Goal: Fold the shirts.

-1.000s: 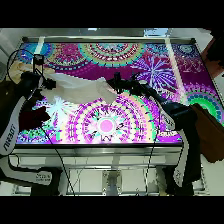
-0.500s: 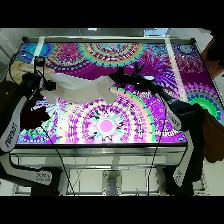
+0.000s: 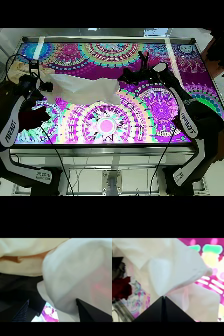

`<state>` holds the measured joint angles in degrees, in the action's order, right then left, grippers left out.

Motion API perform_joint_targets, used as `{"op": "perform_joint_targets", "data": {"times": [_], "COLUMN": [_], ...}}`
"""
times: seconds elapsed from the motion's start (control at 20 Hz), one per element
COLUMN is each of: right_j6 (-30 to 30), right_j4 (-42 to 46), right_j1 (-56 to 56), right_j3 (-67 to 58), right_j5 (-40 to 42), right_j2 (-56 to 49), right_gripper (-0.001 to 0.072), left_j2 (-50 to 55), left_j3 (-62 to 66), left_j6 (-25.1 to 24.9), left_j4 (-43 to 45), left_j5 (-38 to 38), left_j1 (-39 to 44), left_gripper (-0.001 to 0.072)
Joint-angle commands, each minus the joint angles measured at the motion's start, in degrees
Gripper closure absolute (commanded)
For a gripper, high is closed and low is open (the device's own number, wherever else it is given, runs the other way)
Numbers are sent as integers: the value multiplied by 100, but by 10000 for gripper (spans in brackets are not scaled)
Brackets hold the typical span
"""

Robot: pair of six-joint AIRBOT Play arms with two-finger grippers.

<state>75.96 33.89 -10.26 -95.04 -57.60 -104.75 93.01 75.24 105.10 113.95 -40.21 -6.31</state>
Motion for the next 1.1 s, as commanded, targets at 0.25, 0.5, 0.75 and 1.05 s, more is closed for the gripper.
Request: {"op": "perform_joint_targets", "data": {"times": [0.25,0.5,0.75,1.05], "right_j6": [63,2,-251,-249], "right_j4": [459,466,828,1283], "right_j1": [-149,-127,-11,271], "right_j3": [-4,-7,-7,-7], "right_j5": [-35,-61,-92,-205], "right_j2": [101,216,1244,3545], "right_gripper": [689,691,692,693], "left_j2": [98,81,-763,-2828], "left_j3": [17,363,1449,2371], "left_j6": [-1453,-1469,-1709,-2826], "left_j4": [-2393,-2420,-2507,-4465], "left_j5": [1117,330,-1005,-2645], "left_j1": [-297,-299,-297,-297], "left_gripper": [612,694,693,694]}}
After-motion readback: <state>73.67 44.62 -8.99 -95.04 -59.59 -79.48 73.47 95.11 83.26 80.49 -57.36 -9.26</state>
